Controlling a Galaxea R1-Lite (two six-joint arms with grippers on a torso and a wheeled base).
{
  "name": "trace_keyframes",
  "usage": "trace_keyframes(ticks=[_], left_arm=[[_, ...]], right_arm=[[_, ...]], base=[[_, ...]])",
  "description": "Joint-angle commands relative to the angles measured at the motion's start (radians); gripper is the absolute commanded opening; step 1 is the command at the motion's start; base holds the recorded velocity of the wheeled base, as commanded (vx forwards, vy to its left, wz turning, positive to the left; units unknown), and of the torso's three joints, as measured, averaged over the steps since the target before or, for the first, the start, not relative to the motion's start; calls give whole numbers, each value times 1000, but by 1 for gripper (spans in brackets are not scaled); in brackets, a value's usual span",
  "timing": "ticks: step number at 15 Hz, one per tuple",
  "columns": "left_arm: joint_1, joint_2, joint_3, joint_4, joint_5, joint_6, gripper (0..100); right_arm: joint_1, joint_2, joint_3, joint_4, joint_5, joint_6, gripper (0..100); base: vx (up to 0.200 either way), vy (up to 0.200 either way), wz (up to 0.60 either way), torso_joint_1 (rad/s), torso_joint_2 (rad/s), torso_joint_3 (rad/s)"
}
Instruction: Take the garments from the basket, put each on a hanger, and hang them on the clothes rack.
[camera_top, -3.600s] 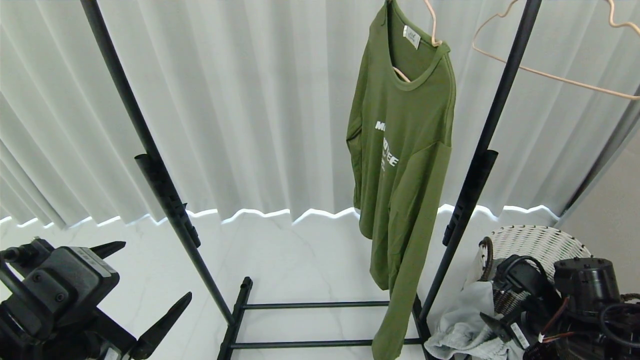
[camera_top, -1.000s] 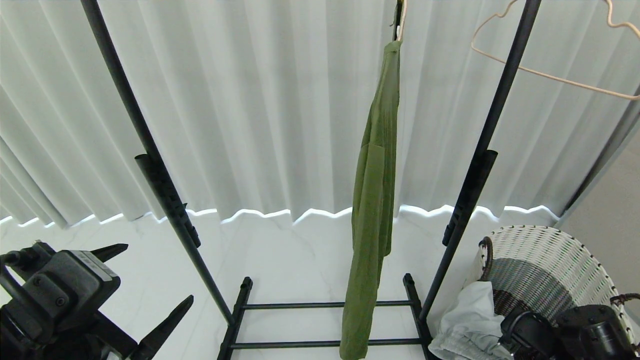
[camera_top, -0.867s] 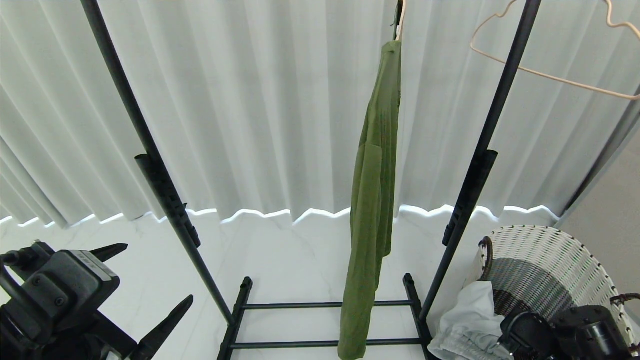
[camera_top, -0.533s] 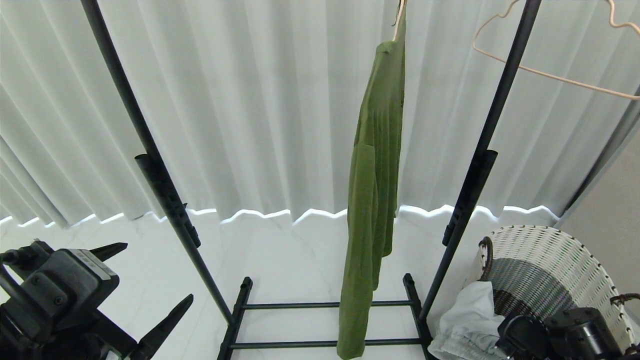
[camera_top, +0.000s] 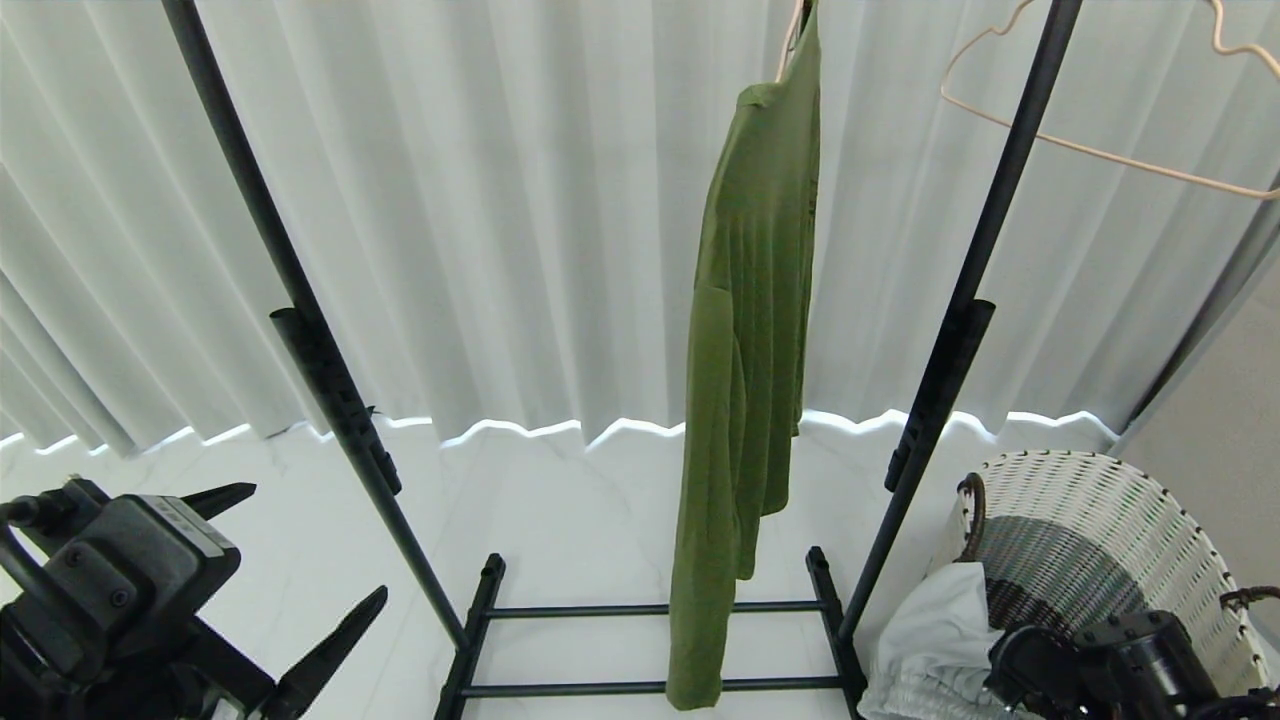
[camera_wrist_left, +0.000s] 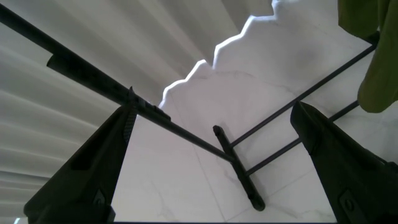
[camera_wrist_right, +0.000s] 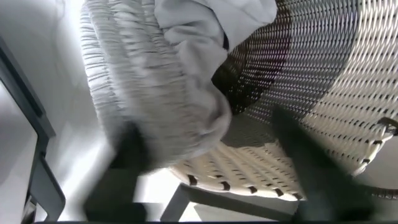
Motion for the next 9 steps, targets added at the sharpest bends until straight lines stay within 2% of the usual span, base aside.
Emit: trace_keyframes(ticks=[1,6,9], left_arm=[[0,2,0,-1,1,2,100],[0,2,0,-1,1,2,100],[0,0,2,-1,1,3,100]], right_arm=[[1,-4,1,0,-1,-2,0],[1,-38,1,0,1,0,0],[1,-88,-95,-7,4,-3,0]], base=[[0,0,0,0,0,0],[0,0,0,0,0,0],[0,0,0,0,0,0]])
